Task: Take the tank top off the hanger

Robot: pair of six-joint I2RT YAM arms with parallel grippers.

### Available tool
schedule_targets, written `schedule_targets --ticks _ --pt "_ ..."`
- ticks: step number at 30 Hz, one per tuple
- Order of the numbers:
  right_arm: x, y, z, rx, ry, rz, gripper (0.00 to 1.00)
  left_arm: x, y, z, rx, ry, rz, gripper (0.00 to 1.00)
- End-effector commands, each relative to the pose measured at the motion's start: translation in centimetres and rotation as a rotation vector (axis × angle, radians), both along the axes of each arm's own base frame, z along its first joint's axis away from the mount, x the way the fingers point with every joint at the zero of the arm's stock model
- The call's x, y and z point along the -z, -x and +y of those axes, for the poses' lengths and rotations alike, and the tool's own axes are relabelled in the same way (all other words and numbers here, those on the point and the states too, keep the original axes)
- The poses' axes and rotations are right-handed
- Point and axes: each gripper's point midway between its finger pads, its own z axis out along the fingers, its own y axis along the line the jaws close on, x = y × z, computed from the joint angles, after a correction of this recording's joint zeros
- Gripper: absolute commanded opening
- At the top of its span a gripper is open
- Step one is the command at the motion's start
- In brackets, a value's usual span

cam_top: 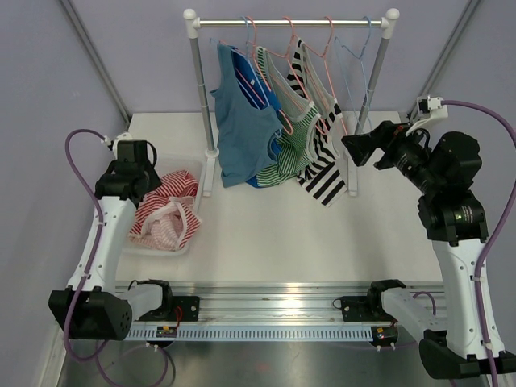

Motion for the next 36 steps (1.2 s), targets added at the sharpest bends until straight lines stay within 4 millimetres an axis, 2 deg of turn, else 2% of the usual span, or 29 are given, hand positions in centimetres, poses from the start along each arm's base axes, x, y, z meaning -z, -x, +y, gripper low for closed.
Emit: schedule_targets --ticks 1,2,4,5,6,8,9,12,13,17,18,20,21,22,23,24,25,26,27,29,30,31,32,33,35,36 --pt "-0.4 -0.3 0.2 -0.020 0.020 -0.026 0.99 -2.7 -0.7 1.2 -0.042 -0.004 -0.092 0.42" --pt "-0.3 -0.4 0.3 -0.024 0.023 -0.026 0.99 -3.1 -0.7 1.2 -0.043 -0.004 -0.101 0.38" --pt "-0.3 -0.5 0.4 -0.031 0.021 -0.023 0.99 -4.2 -0.6 2.2 -0.075 -0.001 -0.132 0.43" --pt "-0.3 -0.6 0.4 -0.032 0.023 -0.023 0.99 -4.2 -0.6 1.8 -0.047 0.011 -0.134 0.50" --pt "-0.1 -0.9 0.4 -0.031 0.025 -0.014 0.99 -4.6 -0.8 1.2 -0.016 0.026 -0.152 0.61" --pt "0.4 -1.3 0.0 -0.004 0.034 0.008 0.99 -5.0 -1.1 -0.8 0.099 0.078 -0.160 0.72" --pt "0.5 -2.3 -0.9 0.058 0.038 0.023 0.99 -5.1 -1.0 -1.3 0.123 0.090 -0.157 0.79" --pt "1.0 -3.9 -1.5 0.103 0.059 0.070 0.99 -6.5 -0.8 -4.4 0.260 0.085 -0.195 0.99" --pt "1.4 -4.2 -1.4 0.094 0.064 0.093 0.99 -7.0 -0.6 -6.0 0.323 0.078 -0.206 0.99" --pt "1.2 -5.7 -0.1 0.011 0.089 0.104 0.98 -9.3 1.3 -9.2 0.455 0.078 -0.301 0.99" --pt "0.8 -6.6 0.1 0.005 0.096 0.105 0.95 -9.4 1.8 -10.5 0.512 0.083 -0.319 0.99" --pt "0.8 -7.1 0.5 -0.025 0.113 0.116 0.87 -9.6 2.7 -12.0 0.598 0.095 -0.350 0.99" --pt "0.5 -8.0 0.6 -0.024 0.116 0.113 0.81 -10.8 3.4 -12.5 0.632 0.102 -0.415 0.99" --pt "-0.1 -8.6 0.7 -0.023 0.113 0.090 0.77 -9.8 3.7 -13.0 0.658 0.109 -0.409 0.99" --pt "0.4 -9.7 0.7 -0.021 0.118 0.095 0.75 -9.8 4.0 -13.1 0.665 0.116 -0.425 0.99" --pt "-0.1 -10.3 0.7 -0.015 0.123 0.079 0.72 -10.3 4.3 -13.0 0.666 0.115 -0.460 0.99" --pt "-0.2 -11.1 0.6 -0.010 0.129 0.068 0.71 -9.5 4.3 -13.0 0.665 0.113 -0.449 0.99" --pt "0.6 -12.3 0.8 -0.021 0.157 0.077 0.70 -9.5 4.4 -12.9 0.665 0.111 -0.455 0.99" --pt "-0.2 -12.7 0.8 -0.021 0.168 0.049 0.69 -9.3 4.4 -12.9 0.667 0.110 -0.452 0.99" --pt "0.4 -14.5 1.2 -0.021 0.198 0.052 0.66 -8.6 4.4 -13.1 0.678 0.112 -0.433 0.99" --pt "-0.5 -14.7 1.3 -0.026 0.207 0.025 0.64 -8.3 4.4 -13.1 0.680 0.111 -0.425 0.99" --pt "-0.4 -15.2 1.4 -0.031 0.228 0.025 0.60 -7.8 4.3 -13.2 0.684 0.112 -0.412 0.99" --pt "0.6 -16.4 1.7 -0.036 0.243 0.051 0.60 -7.3 4.3 -13.3 0.685 0.113 -0.400 0.99" --pt "-0.5 -16.5 2.2 -0.047 0.251 0.023 0.59 -7.0 4.2 -13.3 0.687 0.112 -0.392 0.99" --pt "0.2 -18.2 2.5 -0.046 0.286 0.040 0.60 -6.8 4.1 -13.3 0.688 0.111 -0.381 0.99" --pt "0.6 -18.5 3.2 -0.057 0.298 0.049 0.60 -6.8 4.1 -13.4 0.690 0.110 -0.381 0.99"
